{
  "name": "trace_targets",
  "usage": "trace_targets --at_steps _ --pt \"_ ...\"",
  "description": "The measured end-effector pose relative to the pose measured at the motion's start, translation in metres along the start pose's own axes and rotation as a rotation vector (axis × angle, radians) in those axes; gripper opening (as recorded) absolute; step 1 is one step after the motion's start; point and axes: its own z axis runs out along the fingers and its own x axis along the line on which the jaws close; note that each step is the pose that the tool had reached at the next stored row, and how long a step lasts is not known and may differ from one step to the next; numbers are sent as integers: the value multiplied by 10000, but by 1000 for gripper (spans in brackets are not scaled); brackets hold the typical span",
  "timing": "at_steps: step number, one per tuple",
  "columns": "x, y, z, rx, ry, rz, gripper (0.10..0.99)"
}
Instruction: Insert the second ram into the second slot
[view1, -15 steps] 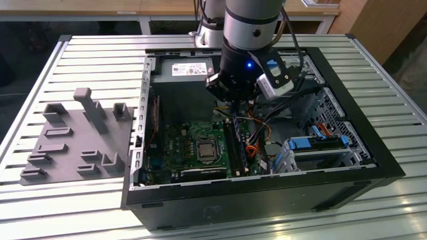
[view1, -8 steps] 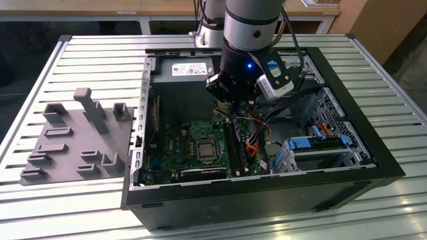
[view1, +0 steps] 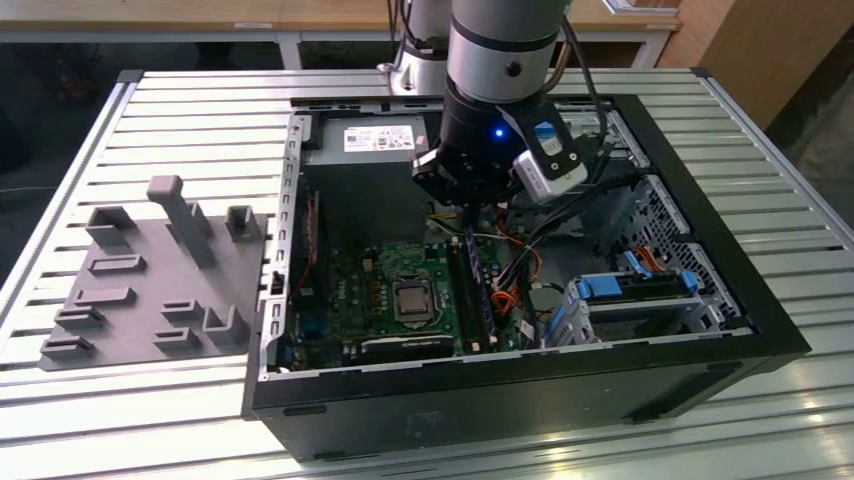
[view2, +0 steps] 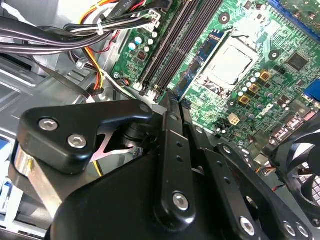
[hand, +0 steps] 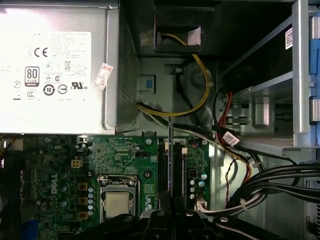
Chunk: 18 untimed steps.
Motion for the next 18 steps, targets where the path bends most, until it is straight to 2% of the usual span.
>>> trace_targets --at_steps 18 --pt "1 -4 43 1 0 0 137"
